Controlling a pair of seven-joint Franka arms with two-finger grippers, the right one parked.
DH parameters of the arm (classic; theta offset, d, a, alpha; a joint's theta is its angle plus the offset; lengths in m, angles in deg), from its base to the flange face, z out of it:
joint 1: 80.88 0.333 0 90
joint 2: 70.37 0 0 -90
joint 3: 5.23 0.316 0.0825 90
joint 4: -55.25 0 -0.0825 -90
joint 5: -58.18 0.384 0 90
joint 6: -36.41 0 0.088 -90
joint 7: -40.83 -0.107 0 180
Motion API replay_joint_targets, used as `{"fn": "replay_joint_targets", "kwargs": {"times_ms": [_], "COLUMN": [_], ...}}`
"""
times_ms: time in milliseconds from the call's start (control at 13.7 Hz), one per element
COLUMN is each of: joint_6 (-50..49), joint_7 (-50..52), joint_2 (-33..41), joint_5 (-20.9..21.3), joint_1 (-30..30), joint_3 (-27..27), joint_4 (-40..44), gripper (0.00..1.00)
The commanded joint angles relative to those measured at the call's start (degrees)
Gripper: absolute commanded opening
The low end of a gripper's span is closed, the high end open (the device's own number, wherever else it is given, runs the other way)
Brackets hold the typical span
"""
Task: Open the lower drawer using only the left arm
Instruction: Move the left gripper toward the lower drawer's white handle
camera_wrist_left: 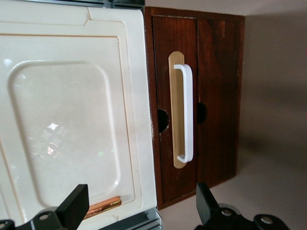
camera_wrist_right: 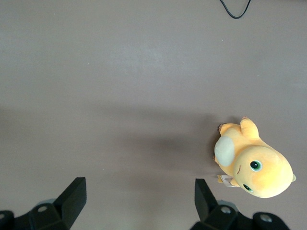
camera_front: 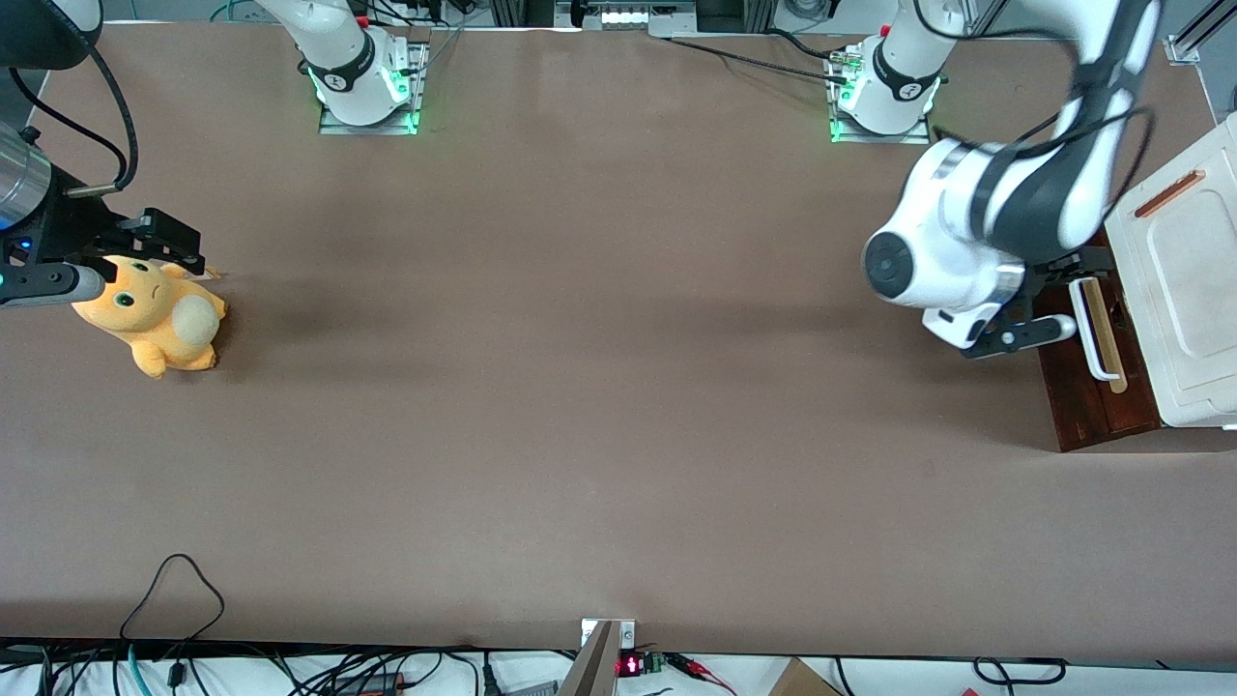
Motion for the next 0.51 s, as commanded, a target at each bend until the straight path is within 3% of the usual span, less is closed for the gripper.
{"fn": "replay_joint_targets", "kwargs": {"times_ms": [0, 146, 439], "joint_6": [-0.63, -0.71, 2.17], "joint_7": [7.26, 9.13, 9.31], "joint_2": [-2.45, -5.26, -7.03], "joint_5": [9.14, 14.51, 20.67], "joint_1": [1.27, 1.88, 2.06], "joint_3": [-1.56, -1.47, 0.97], "joint_4": [-6.83, -8.96, -11.33], "gripper": [0.98, 0.98, 0.95]}}
